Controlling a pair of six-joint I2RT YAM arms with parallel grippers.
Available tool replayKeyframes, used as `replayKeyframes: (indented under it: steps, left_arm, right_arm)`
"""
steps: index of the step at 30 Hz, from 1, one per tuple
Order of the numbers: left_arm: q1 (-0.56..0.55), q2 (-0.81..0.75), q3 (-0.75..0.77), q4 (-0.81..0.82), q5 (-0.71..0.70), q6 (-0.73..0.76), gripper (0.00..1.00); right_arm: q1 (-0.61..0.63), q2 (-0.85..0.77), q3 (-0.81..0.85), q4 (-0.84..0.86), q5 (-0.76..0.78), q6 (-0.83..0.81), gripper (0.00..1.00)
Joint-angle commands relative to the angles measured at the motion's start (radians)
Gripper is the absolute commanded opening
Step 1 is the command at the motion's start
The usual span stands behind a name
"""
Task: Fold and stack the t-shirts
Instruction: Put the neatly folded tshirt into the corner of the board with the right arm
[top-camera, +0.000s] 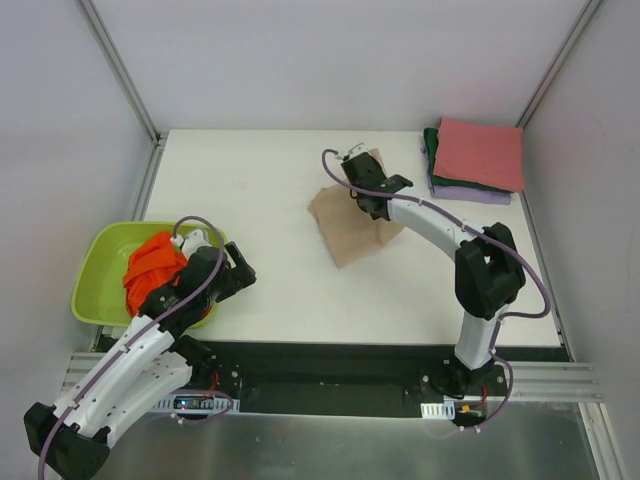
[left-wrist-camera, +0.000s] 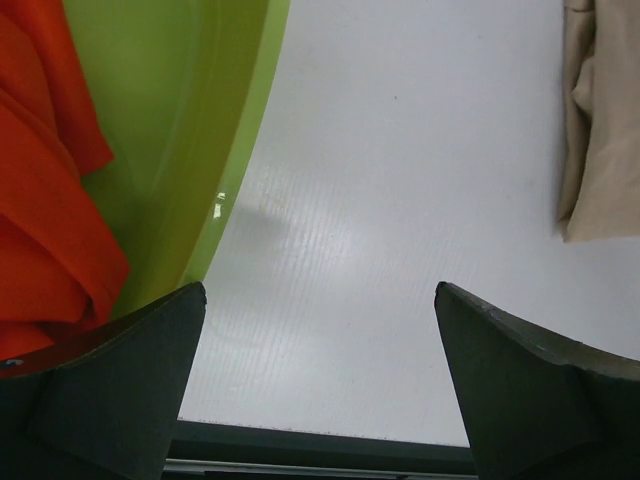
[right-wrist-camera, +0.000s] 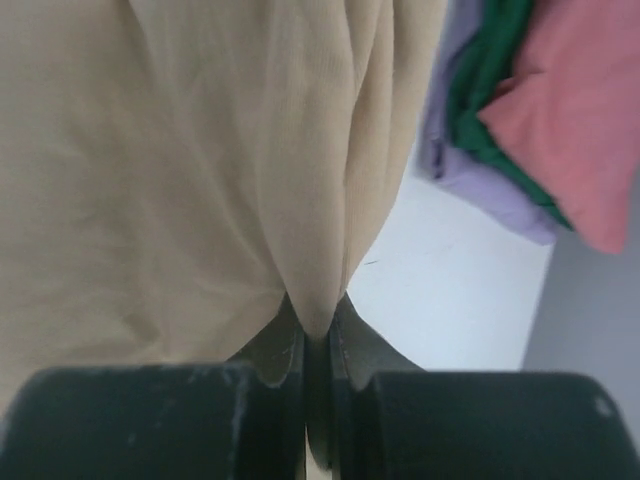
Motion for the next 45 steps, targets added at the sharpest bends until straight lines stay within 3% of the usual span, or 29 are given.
replayKeyframes:
  steps: [1, 11, 29, 36, 45]
  left_arm:
    - [0.001, -0.029, 0.031, -0.087, -0.131, -0.039, 0.99]
    - [0.001, -0.006, 0.068, -0.156, -0.212, -0.094, 0.99]
    - [0.001, 0.027, 0.131, -0.208, -0.301, -0.174, 0.99]
    - [0.001, 0.066, 0.153, -0.208, -0.304, -0.180, 0.99]
    - [0.001, 0.138, 0.171, -0.206, -0.303, -0.203, 0.99]
  right_arm:
    - [-0.057, 0.047, 0.083, 0.082, 0.214, -0.191, 0.00]
    - [-0.206, 0.181, 0.296, 0.271, 0.292, -0.409, 0.00]
    - [-0.344, 0.337, 0.718, 0.289, 0.324, -0.564, 0.00]
    - [-0.368, 0.353, 0.815, 0.289, 0.327, -0.555, 0.00]
    - [-0.433, 0.410, 0.967, 0.197, 0.303, -0.352, 0.00]
